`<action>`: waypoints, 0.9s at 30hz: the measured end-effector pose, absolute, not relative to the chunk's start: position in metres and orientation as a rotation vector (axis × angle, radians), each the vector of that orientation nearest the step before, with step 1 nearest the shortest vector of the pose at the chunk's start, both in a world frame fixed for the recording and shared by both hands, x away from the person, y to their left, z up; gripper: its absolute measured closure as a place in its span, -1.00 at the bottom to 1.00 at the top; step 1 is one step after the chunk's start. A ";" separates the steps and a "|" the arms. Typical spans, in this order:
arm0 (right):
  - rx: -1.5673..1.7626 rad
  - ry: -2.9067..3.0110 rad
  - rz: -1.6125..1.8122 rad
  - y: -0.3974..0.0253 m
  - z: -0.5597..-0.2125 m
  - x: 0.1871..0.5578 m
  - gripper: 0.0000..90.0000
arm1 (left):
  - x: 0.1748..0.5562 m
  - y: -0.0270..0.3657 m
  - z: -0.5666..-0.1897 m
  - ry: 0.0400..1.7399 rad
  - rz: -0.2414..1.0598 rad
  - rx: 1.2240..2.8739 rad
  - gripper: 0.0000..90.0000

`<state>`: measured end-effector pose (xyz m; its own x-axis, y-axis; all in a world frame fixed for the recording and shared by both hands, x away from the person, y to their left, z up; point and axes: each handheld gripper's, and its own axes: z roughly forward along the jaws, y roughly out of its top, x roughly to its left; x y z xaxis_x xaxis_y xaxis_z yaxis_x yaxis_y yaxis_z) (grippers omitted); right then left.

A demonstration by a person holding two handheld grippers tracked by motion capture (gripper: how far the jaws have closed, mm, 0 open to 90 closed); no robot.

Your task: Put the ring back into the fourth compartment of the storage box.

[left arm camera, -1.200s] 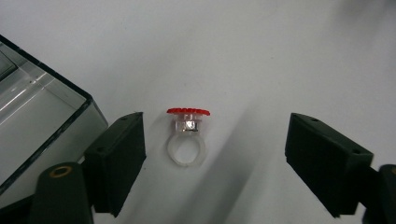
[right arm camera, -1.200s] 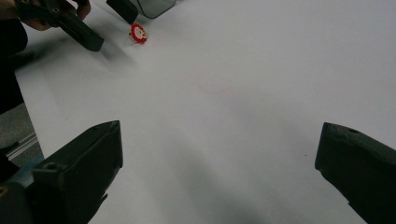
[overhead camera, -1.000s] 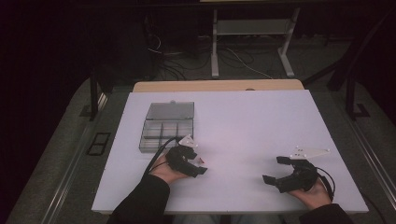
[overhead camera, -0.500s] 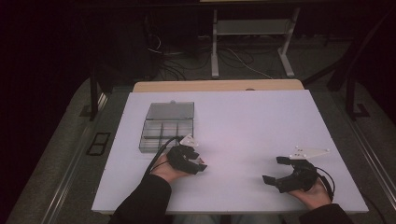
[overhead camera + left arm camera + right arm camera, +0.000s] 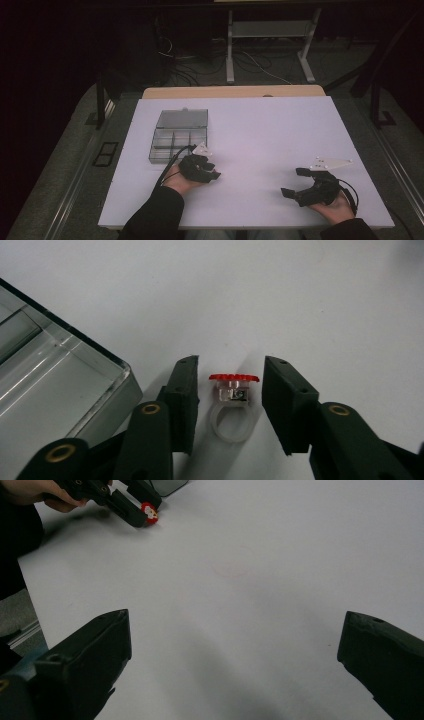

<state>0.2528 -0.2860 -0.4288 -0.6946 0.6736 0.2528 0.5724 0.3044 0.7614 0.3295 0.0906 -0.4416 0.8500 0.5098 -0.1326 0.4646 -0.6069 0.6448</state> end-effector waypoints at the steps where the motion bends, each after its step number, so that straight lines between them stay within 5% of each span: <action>1: 1.172 2.443 1.350 -0.286 -0.429 0.253 -0.99 | 0.329 0.091 -0.442 0.711 0.084 2.315 0.33; 27: 1.177 2.444 1.350 -0.286 -0.429 0.253 -0.99 | 0.332 0.093 -0.441 0.684 0.013 2.300 0.55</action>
